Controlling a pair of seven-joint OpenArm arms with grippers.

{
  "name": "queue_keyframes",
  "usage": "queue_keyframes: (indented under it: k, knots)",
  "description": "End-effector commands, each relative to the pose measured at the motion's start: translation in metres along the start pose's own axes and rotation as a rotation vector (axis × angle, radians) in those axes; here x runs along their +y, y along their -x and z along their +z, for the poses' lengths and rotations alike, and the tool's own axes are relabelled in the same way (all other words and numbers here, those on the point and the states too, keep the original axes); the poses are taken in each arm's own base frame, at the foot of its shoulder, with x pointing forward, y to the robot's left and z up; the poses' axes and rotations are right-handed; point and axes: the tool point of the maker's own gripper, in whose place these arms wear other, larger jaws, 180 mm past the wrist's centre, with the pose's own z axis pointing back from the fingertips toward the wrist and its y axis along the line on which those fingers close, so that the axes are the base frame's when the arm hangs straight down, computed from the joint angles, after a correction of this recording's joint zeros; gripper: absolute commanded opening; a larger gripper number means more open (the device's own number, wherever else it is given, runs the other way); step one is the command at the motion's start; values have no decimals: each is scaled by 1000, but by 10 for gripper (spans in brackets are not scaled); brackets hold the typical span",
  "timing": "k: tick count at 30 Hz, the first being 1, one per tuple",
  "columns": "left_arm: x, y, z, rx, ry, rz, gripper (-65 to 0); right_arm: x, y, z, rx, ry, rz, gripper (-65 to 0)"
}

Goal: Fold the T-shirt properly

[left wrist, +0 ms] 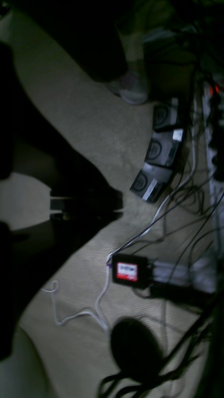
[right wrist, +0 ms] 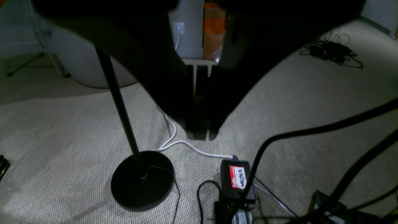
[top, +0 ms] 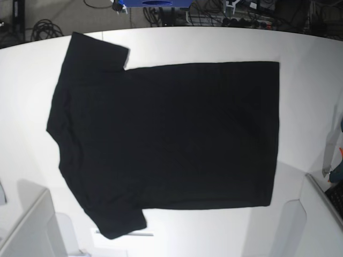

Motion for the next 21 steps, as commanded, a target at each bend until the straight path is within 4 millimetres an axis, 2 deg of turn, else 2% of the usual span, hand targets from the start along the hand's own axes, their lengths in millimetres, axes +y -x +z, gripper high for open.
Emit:
queue_keyframes:
  k: [1, 4, 9, 14, 19, 21]
  knots:
    - [1, 6, 1, 13, 2, -1, -650, -2, 5, 0, 12, 7, -3, -650]
    - [14, 1, 0, 11, -14, -16, -650, -2, 4, 0, 12, 8, -7, -650]
    - [35, 15, 1, 43, -46, -28, -650, -1, 7, 0, 16, 6, -14, -650]
    - [62, 40, 11, 57, -83, -46, -650, -17, 38, 4, 20, 34, -159, -650]
    - [76, 51, 43, -29, -81, -105, -650, -44, 70, 23, 8, 98, -251, -650]
    - [76, 53, 60, -70, -68, -113, -650, -53, 73, 36, -21, 124, -281, -650]
